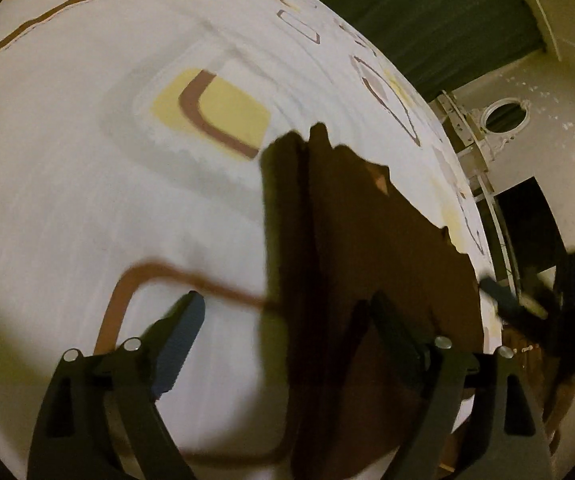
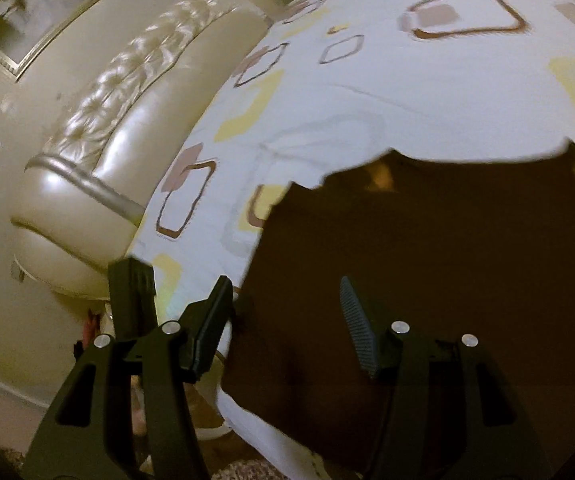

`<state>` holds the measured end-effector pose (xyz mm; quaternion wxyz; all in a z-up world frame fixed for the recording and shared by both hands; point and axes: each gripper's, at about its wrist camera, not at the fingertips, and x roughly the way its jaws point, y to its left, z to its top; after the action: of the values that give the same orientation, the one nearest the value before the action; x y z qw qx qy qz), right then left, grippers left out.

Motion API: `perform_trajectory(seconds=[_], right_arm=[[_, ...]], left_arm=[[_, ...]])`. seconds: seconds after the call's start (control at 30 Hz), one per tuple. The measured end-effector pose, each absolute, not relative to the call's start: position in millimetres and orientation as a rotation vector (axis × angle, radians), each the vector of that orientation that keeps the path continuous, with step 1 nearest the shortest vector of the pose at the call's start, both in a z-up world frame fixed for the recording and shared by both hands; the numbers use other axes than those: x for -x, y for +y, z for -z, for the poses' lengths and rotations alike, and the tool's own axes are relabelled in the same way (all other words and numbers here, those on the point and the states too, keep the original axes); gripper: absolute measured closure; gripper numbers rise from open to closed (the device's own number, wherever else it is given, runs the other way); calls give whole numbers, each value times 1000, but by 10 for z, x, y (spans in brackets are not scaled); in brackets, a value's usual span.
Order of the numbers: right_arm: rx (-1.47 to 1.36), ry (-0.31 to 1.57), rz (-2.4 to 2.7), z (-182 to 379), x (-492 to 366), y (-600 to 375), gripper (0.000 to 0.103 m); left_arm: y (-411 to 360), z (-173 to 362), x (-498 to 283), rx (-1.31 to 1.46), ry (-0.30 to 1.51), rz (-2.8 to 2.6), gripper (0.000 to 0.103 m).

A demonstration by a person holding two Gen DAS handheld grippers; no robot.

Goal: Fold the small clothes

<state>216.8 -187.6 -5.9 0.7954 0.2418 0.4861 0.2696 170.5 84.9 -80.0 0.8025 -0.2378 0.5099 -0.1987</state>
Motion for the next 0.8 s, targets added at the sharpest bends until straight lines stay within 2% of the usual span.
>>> perform_trajectory(seconds=[0.27,0.3,0.33,0.4,0.53,0.6,0.63,0.7,0.8], right_arm=[[-592,1012,-495,135,-1879,-2488,47],[-608,1008,-487,140,-1857,-2576,47],[-622,1003,-473,147,-1822,-2683,47],[-630,1000,-453,169,-1781,-2823,47],[-639,1009,-413,267,-1672,-3080,46],[-645,1015,-397,326,-1635,-3170,46],[-647,1016,-389,350,-1627,-3204,46],[-664,1014,-373,394,-1608,-3304,46],[-691,1000,-364,407,-1594,-3409,46]], left_arm=[[707,778,-2219,495,1108,383,19],[684,781,-2271,489,1111,371,22],[661,779,-2307,484,1111,364,25],[632,786,-2378,458,1118,356,41],[597,807,-2460,426,1134,345,57],[593,823,-2483,430,1144,351,79],[586,841,-2503,445,1157,367,84],[572,858,-2520,463,1172,371,90],[519,785,-2490,417,1161,363,92]])
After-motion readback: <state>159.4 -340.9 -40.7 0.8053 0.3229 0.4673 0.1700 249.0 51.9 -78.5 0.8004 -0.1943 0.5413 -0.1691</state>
